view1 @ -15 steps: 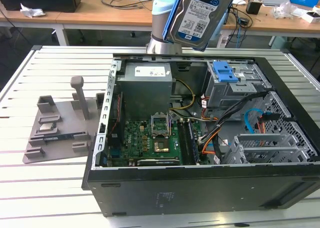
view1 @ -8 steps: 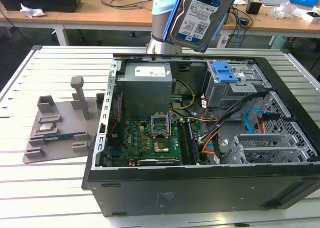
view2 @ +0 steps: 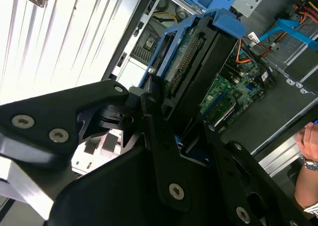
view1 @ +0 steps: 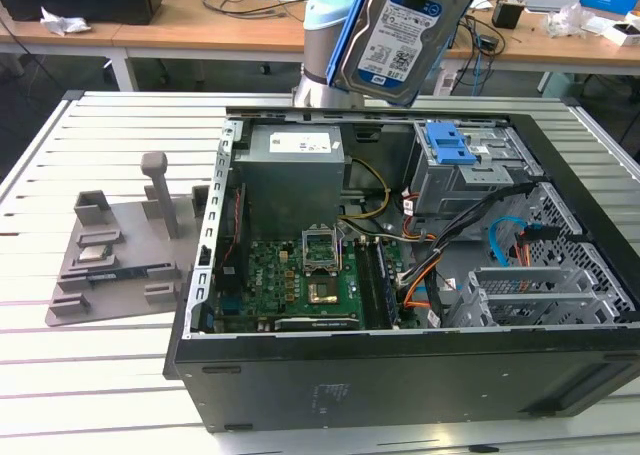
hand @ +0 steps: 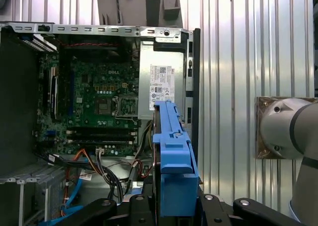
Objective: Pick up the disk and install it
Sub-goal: 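Pick up the disk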
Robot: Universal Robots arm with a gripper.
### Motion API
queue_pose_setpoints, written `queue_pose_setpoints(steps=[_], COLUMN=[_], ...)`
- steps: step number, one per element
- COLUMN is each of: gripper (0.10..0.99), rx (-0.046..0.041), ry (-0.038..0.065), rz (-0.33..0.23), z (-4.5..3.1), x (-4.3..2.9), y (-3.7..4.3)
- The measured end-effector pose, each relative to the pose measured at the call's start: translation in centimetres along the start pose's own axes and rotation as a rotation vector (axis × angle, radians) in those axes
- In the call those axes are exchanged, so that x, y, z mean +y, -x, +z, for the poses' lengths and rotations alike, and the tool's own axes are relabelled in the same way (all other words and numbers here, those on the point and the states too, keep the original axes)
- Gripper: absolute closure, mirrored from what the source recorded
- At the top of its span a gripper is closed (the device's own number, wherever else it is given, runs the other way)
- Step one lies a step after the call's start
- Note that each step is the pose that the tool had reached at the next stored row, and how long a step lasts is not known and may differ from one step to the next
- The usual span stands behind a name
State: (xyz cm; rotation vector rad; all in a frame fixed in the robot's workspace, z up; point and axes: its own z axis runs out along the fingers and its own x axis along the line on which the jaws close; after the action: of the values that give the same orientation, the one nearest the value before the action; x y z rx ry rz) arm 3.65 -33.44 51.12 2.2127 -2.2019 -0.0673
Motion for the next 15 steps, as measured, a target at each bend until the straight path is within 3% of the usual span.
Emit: queue_pose_setpoints(steps=[15], gripper=[0.722], rx=[0.0000], ry=[0.000], rz=[0.000], z=[0.01], x=[0.01], y=[-1.83])
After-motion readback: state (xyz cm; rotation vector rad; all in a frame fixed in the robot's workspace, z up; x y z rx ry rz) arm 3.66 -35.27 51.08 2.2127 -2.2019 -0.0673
